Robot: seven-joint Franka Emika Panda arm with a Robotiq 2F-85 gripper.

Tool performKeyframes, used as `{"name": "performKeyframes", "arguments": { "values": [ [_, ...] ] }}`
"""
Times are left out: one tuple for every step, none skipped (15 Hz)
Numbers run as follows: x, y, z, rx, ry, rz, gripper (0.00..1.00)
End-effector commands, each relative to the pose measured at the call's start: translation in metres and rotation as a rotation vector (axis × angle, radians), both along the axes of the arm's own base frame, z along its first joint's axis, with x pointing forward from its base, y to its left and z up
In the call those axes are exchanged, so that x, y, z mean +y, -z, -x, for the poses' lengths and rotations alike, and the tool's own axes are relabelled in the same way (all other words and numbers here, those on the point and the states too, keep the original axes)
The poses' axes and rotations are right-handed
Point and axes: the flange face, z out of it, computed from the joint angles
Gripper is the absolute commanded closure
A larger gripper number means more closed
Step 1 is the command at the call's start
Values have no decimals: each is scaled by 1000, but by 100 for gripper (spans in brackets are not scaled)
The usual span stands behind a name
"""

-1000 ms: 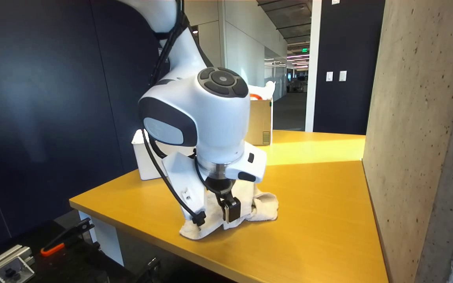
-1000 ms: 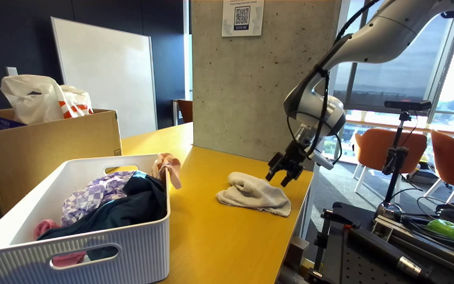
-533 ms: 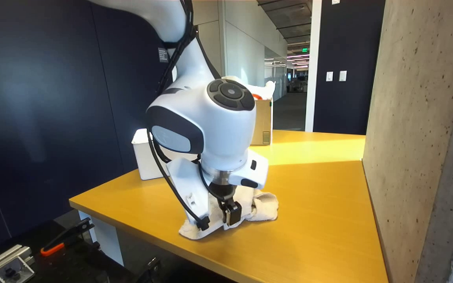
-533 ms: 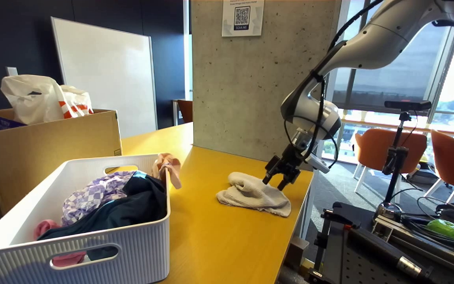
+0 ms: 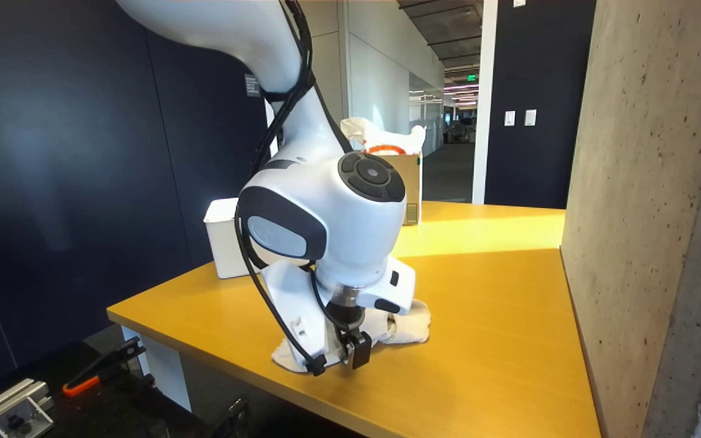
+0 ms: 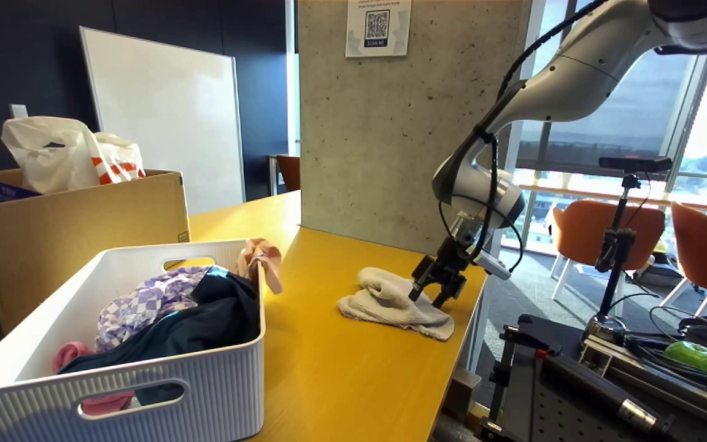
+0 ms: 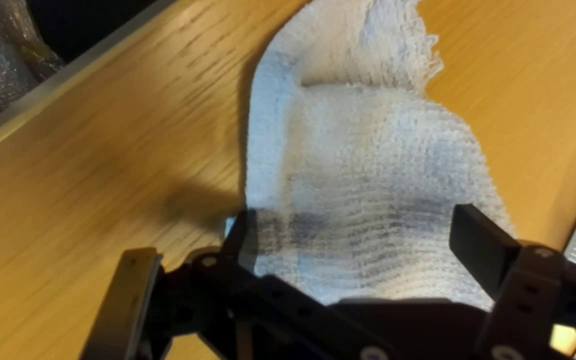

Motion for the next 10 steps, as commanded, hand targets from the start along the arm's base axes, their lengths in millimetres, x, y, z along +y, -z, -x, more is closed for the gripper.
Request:
{"name": "performKeyframes", "arguments": {
  "values": [
    [6,-7,5,13,8,-16,0],
    [7,-8,8,18,20,-11,0],
    [8,-14,13,9,31,4,0],
    [9,-22,20,0,39,9,0],
    [6,-27,24,-7,55,20,0],
    [4,-31,27,-6,62,15,0],
    [3,-35,30,-8,71,21,0],
    [4,-40,33,-9,75,23,0],
    [3,-43,38,-1,85,18,0],
    [0,-43,40,16,92,18,0]
  ]
}}
